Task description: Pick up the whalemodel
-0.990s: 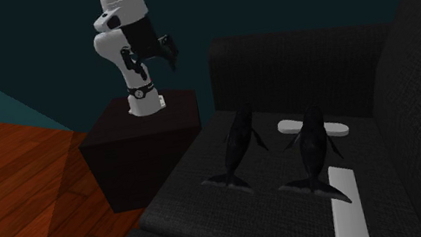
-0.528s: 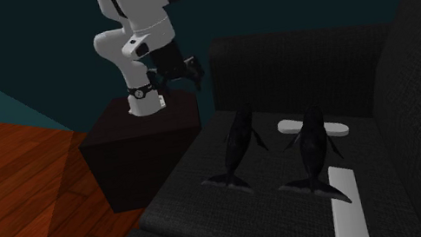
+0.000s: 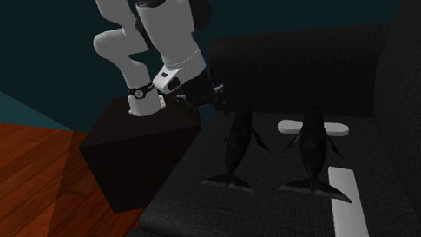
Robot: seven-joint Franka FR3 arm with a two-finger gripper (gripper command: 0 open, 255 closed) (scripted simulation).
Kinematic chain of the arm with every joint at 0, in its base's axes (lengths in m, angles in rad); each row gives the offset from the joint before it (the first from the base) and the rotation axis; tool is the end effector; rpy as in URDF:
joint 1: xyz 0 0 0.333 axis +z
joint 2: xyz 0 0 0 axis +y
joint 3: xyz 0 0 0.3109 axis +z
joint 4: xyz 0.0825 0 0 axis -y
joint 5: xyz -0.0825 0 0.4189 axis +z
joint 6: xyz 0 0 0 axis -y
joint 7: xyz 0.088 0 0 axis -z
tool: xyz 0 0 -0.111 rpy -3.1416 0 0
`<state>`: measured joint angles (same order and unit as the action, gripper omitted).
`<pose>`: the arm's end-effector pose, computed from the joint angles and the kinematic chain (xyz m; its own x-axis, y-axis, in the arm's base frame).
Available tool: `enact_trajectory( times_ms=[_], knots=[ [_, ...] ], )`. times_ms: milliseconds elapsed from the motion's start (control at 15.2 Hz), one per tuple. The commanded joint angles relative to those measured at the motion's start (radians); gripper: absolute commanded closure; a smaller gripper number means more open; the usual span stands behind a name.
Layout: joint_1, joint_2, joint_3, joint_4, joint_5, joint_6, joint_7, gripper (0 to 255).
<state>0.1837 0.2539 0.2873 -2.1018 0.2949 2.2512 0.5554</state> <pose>0.5220 0.2757 0.2636 0.9337 -0.2538 -0.2526 -0.3004 -0.9390 -0.1672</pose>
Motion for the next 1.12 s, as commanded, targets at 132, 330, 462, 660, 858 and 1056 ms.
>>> enact_trajectory(
  times_ms=[132,330,462,660,858,1056],
  knots=[
    [0.034,0.153,0.000,0.119,-0.012,0.040,0.058,0],
    [0.059,0.255,-0.005,0.212,-0.020,0.054,0.093,0],
    [0.061,0.274,-0.007,0.212,-0.021,0.073,0.088,0],
    [0.064,0.304,-0.009,0.212,-0.022,0.101,0.081,0],
    [0.067,0.330,-0.011,0.214,-0.023,0.124,0.075,0],
    [0.067,0.330,-0.011,0.213,-0.023,0.126,0.075,255]
  ],
)
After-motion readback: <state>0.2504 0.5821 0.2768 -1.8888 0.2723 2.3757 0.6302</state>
